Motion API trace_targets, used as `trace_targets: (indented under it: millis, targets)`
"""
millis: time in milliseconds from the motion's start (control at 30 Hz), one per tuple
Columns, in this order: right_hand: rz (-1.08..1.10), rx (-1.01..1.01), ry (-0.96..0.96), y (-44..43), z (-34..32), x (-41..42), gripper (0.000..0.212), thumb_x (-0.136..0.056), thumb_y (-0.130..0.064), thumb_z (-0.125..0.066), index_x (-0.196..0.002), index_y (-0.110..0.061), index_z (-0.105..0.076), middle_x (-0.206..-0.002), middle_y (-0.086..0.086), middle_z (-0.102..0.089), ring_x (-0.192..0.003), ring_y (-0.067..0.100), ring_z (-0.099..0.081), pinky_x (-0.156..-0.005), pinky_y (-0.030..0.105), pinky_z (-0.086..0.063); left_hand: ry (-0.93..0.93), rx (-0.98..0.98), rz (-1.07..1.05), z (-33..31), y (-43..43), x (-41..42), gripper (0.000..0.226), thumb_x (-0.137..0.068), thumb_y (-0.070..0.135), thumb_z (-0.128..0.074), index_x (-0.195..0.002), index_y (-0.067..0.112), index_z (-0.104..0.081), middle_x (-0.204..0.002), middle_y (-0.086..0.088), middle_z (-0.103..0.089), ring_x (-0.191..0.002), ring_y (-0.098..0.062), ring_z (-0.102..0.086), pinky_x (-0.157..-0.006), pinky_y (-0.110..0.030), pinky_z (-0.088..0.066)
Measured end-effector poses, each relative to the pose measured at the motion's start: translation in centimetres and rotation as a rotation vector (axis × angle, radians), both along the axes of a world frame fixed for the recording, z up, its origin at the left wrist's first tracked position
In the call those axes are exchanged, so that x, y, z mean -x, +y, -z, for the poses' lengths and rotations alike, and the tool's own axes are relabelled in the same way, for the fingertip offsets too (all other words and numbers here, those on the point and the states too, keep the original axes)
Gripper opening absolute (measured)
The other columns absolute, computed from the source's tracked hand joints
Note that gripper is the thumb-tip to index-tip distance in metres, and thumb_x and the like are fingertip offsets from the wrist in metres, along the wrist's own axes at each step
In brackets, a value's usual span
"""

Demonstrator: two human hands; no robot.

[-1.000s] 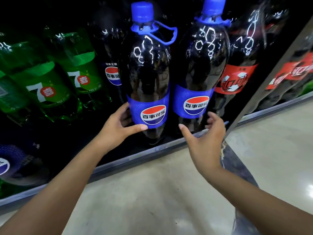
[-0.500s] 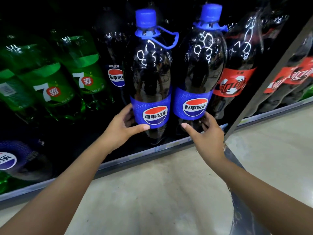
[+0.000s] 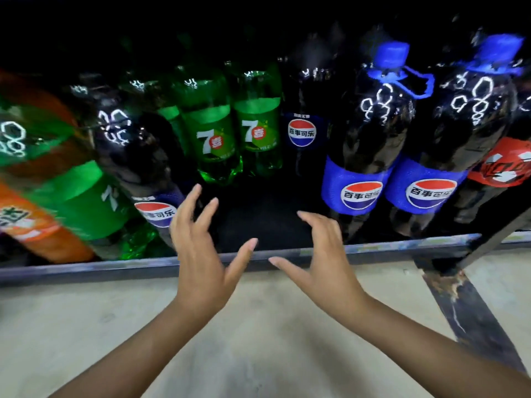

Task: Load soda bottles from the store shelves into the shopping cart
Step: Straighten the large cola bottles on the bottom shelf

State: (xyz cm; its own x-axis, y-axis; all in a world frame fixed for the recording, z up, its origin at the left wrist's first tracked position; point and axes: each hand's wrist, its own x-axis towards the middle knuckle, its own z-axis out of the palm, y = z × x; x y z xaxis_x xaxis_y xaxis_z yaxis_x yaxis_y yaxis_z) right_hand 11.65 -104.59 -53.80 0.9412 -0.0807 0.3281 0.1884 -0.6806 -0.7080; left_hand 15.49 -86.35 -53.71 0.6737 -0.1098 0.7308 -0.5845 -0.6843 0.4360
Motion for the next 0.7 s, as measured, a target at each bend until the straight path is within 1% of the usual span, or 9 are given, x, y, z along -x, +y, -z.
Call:
trace_targets:
  millis: [67, 167, 233, 333, 400, 467, 567, 633, 700]
  targets:
    - [-0.094, -0.047, 0.146, 2.6, -0.2, -1.5, 0.088, -0.073, -0.042, -0.077, -0.143, -0.018, -0.031, -0.133, -0.01, -0.033, -0.128, 0.002, -0.027, -0.1, 0.003, -0.016, 0.064, 0.135, -0.134, -0.2, 2.3, 0.5, 0.059, -0.089, 0.043, -0.055, -0.131, 0.003, -0.043, -0.136, -0.017, -0.044, -0.129, -0.026, -0.037, -0.109, -0.037, -0.028]
    - [-0.174, -0.087, 0.241, 5.9, -0.1, -4.0, 0.098, -0.07, -0.044, -0.078, -0.147, -0.021, -0.022, -0.146, -0.004, -0.032, -0.135, 0.006, -0.026, -0.104, 0.014, -0.02, 0.174, 0.334, -0.275, 0.7, 5.4, 0.5, 0.061, -0.087, 0.046, -0.055, -0.13, 0.004, -0.044, -0.125, -0.004, -0.045, -0.119, -0.023, -0.044, -0.104, -0.043, -0.036]
    - [-0.204, -0.095, 0.27, 7.9, 0.1, -5.5, 0.102, -0.07, -0.044, -0.079, -0.149, -0.02, -0.019, -0.151, -0.003, -0.03, -0.139, 0.009, -0.025, -0.106, 0.018, -0.021, 0.306, 0.404, -0.268, 1.3, 7.2, -0.2, 0.074, -0.082, 0.054, -0.059, -0.136, 0.008, -0.039, -0.13, -0.002, -0.043, -0.12, -0.016, -0.045, -0.105, -0.041, -0.039]
    - [-0.226, -0.128, 0.299, 10.1, 0.4, -7.4, 0.104, -0.069, -0.043, -0.08, -0.149, -0.019, -0.017, -0.153, -0.001, -0.029, -0.14, 0.011, -0.026, -0.109, 0.023, -0.024, 0.564, 0.488, -0.114, 2.2, 9.0, -2.0, 0.093, -0.074, 0.063, -0.068, -0.146, 0.02, -0.028, -0.143, 0.003, -0.042, -0.129, -0.009, -0.044, -0.11, -0.041, -0.039]
    - [-0.233, -0.18, 0.3, 11.1, 0.4, -8.4, 0.103, -0.069, -0.04, -0.081, -0.149, -0.019, -0.018, -0.151, -0.002, -0.032, -0.138, 0.011, -0.03, -0.107, 0.023, -0.028, 0.633, 0.498, 0.009, 2.7, 9.8, -3.3, 0.095, -0.07, 0.059, -0.073, -0.147, 0.025, -0.028, -0.146, 0.01, -0.043, -0.133, -0.007, -0.043, -0.111, -0.043, -0.038]
    - [-0.247, -0.222, 0.3, 12.0, 0.5, -9.3, 0.101, -0.068, -0.036, -0.082, -0.147, -0.018, -0.023, -0.147, -0.003, -0.039, -0.134, 0.01, -0.037, -0.102, 0.019, -0.031, 0.654, 0.463, 0.059, 2.9, 10.6, -4.5, 0.097, -0.07, 0.053, -0.076, -0.149, 0.024, -0.027, -0.145, 0.011, -0.045, -0.132, -0.006, -0.045, -0.11, -0.044, -0.039]
    - [-0.243, -0.246, 0.282, 13.1, 1.0, -10.4, 0.096, -0.063, -0.035, -0.086, -0.141, -0.019, -0.033, -0.133, -0.006, -0.052, -0.118, 0.006, -0.049, -0.091, 0.015, -0.037, 0.674, 0.456, 0.104, 2.8, 11.3, -5.8, 0.093, -0.073, 0.039, -0.081, -0.148, 0.018, -0.029, -0.137, 0.009, -0.053, -0.126, -0.005, -0.051, -0.108, -0.042, -0.042]
    - [-0.221, -0.259, 0.279, 13.6, 1.4, -10.8, 0.095, -0.061, -0.035, -0.087, -0.138, -0.02, -0.035, -0.126, -0.008, -0.056, -0.109, 0.003, -0.05, -0.085, 0.015, -0.038, 0.676, 0.449, 0.104, 2.6, 11.6, -6.3, 0.092, -0.07, 0.037, -0.081, -0.145, 0.017, -0.033, -0.13, 0.014, -0.058, -0.12, -0.002, -0.055, -0.106, -0.04, -0.045]
    - [-0.213, -0.274, 0.275, 13.7, 1.6, -10.9, 0.094, -0.061, -0.035, -0.087, -0.138, -0.022, -0.036, -0.12, -0.012, -0.055, -0.106, 0.001, -0.05, -0.082, 0.011, -0.038, 0.673, 0.452, 0.092, 2.5, 11.7, -6.4, 0.093, -0.066, 0.039, -0.083, -0.143, 0.017, -0.035, -0.125, 0.02, -0.058, -0.117, -0.001, -0.057, -0.104, -0.038, -0.047]
